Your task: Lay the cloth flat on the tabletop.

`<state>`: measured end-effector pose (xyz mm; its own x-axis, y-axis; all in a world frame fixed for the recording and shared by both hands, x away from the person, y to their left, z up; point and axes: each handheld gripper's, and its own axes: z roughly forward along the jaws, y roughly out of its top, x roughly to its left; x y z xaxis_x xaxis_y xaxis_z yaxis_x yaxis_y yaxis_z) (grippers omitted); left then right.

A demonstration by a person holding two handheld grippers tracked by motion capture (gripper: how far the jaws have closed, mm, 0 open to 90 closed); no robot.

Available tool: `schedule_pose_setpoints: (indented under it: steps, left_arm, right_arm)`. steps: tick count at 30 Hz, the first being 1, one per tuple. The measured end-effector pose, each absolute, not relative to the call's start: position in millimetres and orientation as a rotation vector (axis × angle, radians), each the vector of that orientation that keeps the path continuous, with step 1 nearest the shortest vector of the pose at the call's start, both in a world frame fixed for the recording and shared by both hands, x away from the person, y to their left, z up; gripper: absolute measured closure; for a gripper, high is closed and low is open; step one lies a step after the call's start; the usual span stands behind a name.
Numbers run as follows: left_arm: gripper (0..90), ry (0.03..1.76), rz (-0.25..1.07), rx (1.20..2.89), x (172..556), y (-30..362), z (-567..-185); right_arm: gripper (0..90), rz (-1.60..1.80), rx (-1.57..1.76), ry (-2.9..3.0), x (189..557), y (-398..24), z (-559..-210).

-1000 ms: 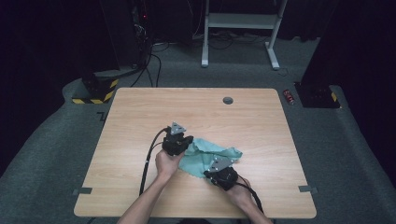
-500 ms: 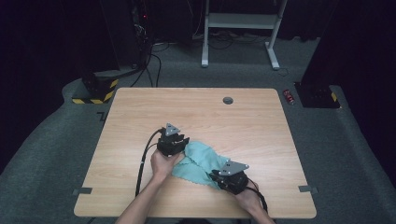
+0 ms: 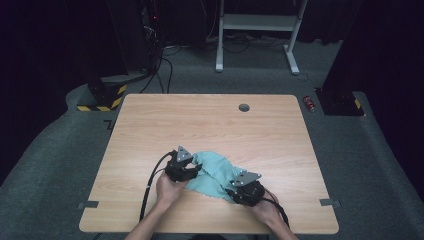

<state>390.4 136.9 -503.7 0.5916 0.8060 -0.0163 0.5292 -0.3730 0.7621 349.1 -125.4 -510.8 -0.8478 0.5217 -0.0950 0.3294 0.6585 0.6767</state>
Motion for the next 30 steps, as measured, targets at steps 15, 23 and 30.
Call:
schedule_pose_setpoints:
  steps: [15, 23, 30]
  left_arm:
    - [45.3, 1.049, 0.460, 2.051, 384.5, 134.6, -515.3]
    - [42.3, 1.032, 0.504, 2.051, 405.2, 119.8, -506.0]
    - [44.2, 1.061, 0.546, 2.060, 429.4, 113.1, -497.8]
  right_arm:
    - [89.6, 1.031, 0.785, 2.447, 375.4, -140.7, -482.2]
    - [89.4, 0.975, 0.967, 2.318, 427.3, -155.9, -466.1]
    - [85.6, 0.867, 1.161, 2.283, 462.9, -167.9, -494.5]
